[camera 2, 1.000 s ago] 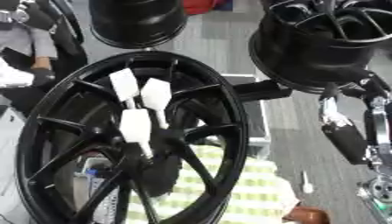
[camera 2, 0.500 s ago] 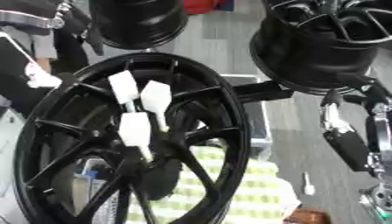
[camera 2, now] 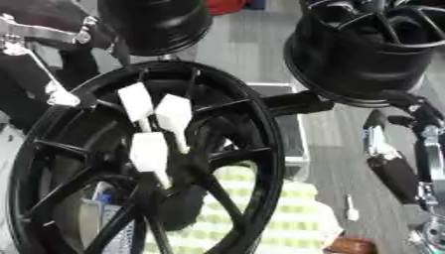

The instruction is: Pull the pin out of the wheel hub.

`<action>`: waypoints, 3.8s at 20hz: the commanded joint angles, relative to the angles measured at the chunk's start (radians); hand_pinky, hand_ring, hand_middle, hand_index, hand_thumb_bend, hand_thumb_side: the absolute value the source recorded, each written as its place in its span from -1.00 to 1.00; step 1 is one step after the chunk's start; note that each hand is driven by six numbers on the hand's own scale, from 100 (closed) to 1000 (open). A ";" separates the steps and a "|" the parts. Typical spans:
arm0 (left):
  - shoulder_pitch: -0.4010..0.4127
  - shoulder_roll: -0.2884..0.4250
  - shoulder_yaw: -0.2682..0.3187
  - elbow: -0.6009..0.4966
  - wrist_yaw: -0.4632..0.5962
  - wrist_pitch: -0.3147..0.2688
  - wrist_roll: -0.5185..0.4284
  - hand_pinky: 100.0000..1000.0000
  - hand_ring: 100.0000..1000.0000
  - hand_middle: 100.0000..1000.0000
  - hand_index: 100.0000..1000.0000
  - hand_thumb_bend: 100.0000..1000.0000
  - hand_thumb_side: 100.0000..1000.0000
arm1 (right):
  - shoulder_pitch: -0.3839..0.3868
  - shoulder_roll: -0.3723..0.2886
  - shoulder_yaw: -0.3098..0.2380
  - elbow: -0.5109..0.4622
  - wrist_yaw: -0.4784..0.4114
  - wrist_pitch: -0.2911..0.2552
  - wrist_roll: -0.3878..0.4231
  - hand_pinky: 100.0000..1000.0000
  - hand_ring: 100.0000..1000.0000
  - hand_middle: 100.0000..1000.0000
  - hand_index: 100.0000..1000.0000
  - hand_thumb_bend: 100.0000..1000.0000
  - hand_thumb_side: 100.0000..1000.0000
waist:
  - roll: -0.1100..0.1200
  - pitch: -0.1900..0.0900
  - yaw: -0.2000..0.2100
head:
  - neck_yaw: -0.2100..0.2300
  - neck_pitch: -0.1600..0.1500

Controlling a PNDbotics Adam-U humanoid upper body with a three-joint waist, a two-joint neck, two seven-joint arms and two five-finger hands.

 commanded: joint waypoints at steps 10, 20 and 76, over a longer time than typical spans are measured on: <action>-0.022 -0.010 -0.002 0.049 -0.010 -0.071 -0.049 0.65 0.62 0.59 0.74 -0.46 -0.79 | -0.023 0.003 0.008 -0.018 -0.004 0.002 -0.001 0.41 0.67 0.54 0.58 -1.00 0.31 | 0.006 0.008 -0.020 | 0.024 -0.032; -0.011 -0.026 -0.029 0.092 -0.029 -0.086 -0.049 0.64 0.61 0.57 0.72 -0.57 -0.90 | -0.033 0.014 0.009 -0.018 -0.009 -0.002 -0.006 0.41 0.68 0.55 0.59 -1.00 0.30 | 0.011 0.018 -0.030 | 0.033 -0.037; -0.051 -0.052 -0.038 0.095 -0.058 0.027 -0.049 0.54 0.51 0.35 0.61 -0.11 0.37 | -0.019 0.046 0.000 -0.018 -0.031 -0.001 -0.010 0.41 0.68 0.56 0.59 -1.00 0.30 | 0.017 -0.011 -0.033 | 0.036 -0.021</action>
